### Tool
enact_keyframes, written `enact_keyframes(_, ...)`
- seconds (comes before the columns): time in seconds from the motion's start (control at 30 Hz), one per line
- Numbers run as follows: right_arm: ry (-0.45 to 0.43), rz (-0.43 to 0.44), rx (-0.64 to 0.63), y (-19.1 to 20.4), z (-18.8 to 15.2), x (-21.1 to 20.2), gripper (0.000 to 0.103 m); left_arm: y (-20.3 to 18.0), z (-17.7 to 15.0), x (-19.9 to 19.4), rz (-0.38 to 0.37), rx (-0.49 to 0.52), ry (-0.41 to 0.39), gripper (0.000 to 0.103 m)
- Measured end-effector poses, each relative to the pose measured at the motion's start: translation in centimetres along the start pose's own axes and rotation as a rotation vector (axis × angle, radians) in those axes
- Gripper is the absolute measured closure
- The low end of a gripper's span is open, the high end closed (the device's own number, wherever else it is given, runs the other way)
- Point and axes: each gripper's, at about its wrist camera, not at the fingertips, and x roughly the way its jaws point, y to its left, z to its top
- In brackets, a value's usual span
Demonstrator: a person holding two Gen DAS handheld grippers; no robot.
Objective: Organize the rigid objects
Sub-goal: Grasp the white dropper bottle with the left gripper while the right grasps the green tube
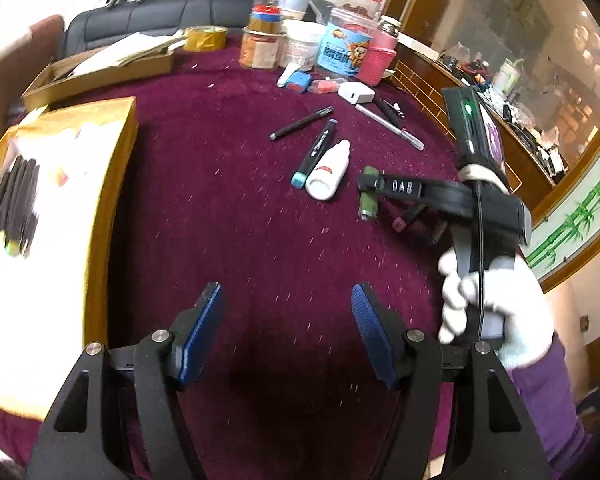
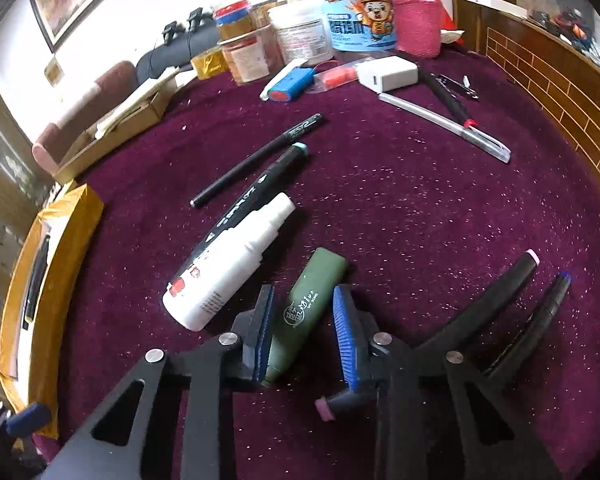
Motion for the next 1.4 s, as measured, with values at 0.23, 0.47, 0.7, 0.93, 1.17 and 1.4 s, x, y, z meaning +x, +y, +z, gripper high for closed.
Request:
enact_keyframes(0.23, -0.103, -0.009, 0.057, -1.4, 0.3, 0.3, 0.083, -1.9, 3.1, 3.7, -0.020, 0.053, 0.016, 0.038)
enact_keyframes(0.47, -0.120, 0.003, 0.131, -3.0, 0.7, 0.2, 0.084, -5.3, 5.3, 8.9, 0.032, 0.223, 0.017, 0.038)
enact_keyframes(0.7, -0.124, 0.051, 0.175, -4.0, 0.8, 0.2, 0.084, -7.4, 7.9, 13.0, 0.099, 0.324, -0.056, 0.041)
enact_keyframes(0.93, -0.125, 0.058, 0.179, -4.1, 0.8, 0.2, 0.084, -7.6, 7.8, 13.0, 0.121, 0.405, -0.034, 0.074)
enact_keyframes(1.17, -0.125, 0.061, 0.181, -4.1, 0.7, 0.3, 0.084, -6.3, 4.7, 10.2, 0.031, 0.359, 0.039, 0.074)
enact_keyframes(1.4, -0.126, 0.064, 0.178, -4.1, 0.7, 0.3, 0.083, -7.0, 3.0, 10.2, 0.001, 0.338, 0.068, 0.073)
